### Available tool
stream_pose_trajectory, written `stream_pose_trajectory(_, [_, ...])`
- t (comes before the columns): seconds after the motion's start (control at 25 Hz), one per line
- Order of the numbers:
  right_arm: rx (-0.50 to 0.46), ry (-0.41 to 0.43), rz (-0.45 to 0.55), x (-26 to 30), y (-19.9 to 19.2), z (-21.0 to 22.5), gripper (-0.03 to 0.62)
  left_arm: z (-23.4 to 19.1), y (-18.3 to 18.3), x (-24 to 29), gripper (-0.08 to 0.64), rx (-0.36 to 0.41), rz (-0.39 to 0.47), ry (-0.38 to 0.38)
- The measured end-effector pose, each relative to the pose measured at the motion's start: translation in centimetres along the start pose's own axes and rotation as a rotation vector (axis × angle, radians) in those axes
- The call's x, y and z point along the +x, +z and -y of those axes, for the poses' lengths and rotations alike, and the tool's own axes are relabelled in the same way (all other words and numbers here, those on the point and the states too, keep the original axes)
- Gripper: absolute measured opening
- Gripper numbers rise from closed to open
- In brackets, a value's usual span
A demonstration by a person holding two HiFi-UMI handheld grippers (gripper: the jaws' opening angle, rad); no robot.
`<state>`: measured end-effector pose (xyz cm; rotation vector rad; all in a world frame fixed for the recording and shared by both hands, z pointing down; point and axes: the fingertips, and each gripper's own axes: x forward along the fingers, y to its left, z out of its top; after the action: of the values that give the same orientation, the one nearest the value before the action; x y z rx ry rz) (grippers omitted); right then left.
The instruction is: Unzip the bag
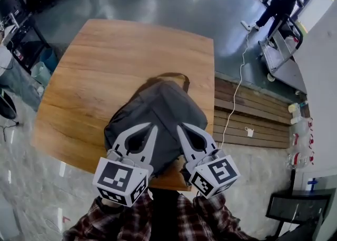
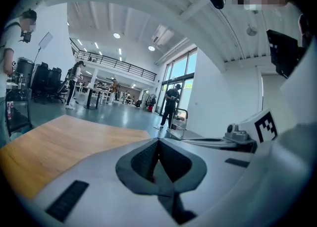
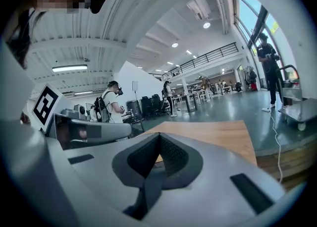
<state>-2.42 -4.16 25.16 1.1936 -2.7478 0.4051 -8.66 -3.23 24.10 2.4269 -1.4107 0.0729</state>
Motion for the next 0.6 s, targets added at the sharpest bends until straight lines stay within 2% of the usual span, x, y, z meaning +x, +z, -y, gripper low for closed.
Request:
stream_pose_trajectory(0.2, [0.023,-0.041,-0.018,-1.0,-1.1,1.6,0.008,1.1,-1.0,1.9,0.008,0.006,-0.034,-0.044])
stream_pose_trajectory(0.32, [0.042,-0.072,-0.051,-1.6,-3.1,2.8,0.008,1.3,-3.1,2.9,0.008,0.029,-0.085,-0.046])
stream_pose_trajectory(0.6, [0.156,-0.126,-0.215,-2.8,-13.1,5.9,0.008,1.0,-12.9,5.8,0.008,0.029,-0.309,-0.04])
